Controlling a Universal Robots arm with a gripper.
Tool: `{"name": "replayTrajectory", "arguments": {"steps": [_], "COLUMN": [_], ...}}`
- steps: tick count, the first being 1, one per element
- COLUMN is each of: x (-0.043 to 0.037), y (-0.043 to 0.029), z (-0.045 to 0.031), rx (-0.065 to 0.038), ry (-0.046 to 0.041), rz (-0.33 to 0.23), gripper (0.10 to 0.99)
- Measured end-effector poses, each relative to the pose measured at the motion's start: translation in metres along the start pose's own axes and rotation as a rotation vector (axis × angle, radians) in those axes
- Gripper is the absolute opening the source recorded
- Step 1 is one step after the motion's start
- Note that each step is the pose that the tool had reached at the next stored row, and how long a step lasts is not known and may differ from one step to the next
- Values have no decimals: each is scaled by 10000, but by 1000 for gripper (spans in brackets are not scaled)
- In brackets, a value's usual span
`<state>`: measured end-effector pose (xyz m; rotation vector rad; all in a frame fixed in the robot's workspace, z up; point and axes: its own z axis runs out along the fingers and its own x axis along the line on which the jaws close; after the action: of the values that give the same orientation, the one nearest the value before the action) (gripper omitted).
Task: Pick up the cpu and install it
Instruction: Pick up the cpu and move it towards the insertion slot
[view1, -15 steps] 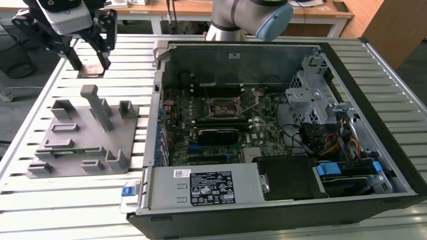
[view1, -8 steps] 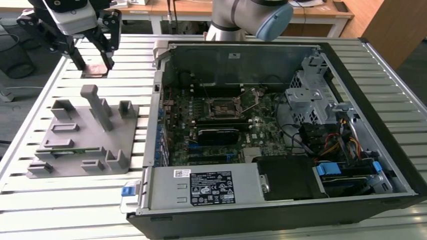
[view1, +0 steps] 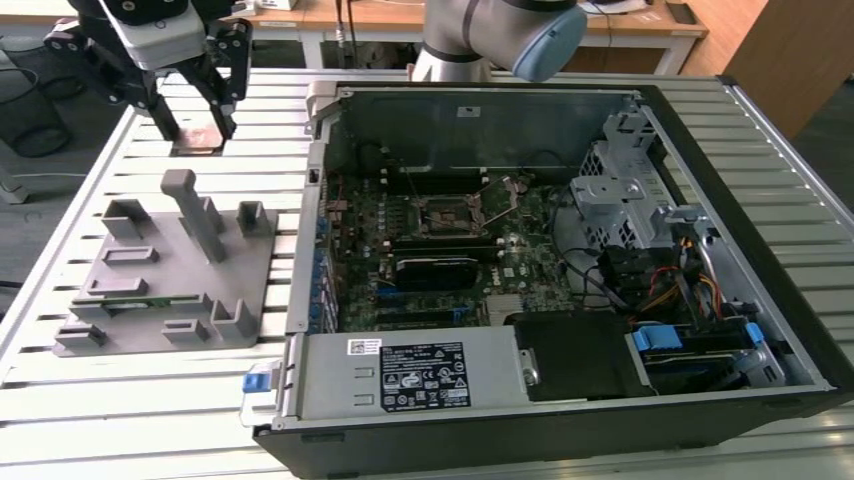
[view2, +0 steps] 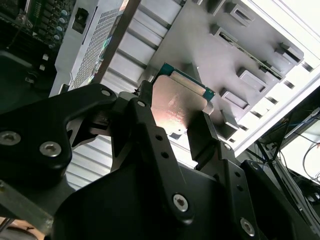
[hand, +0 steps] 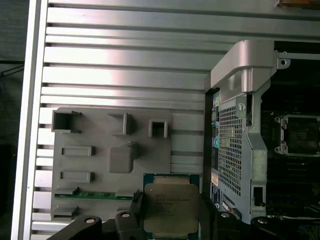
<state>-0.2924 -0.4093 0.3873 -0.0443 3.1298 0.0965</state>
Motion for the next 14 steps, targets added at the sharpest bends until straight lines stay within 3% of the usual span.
{"name": "replayTrajectory", "arguments": {"steps": [14], "x": [-156], "y": [-3], "z": [2], "rx": [-1], "ry": [0], "rz": [0], "gripper": [525]}}
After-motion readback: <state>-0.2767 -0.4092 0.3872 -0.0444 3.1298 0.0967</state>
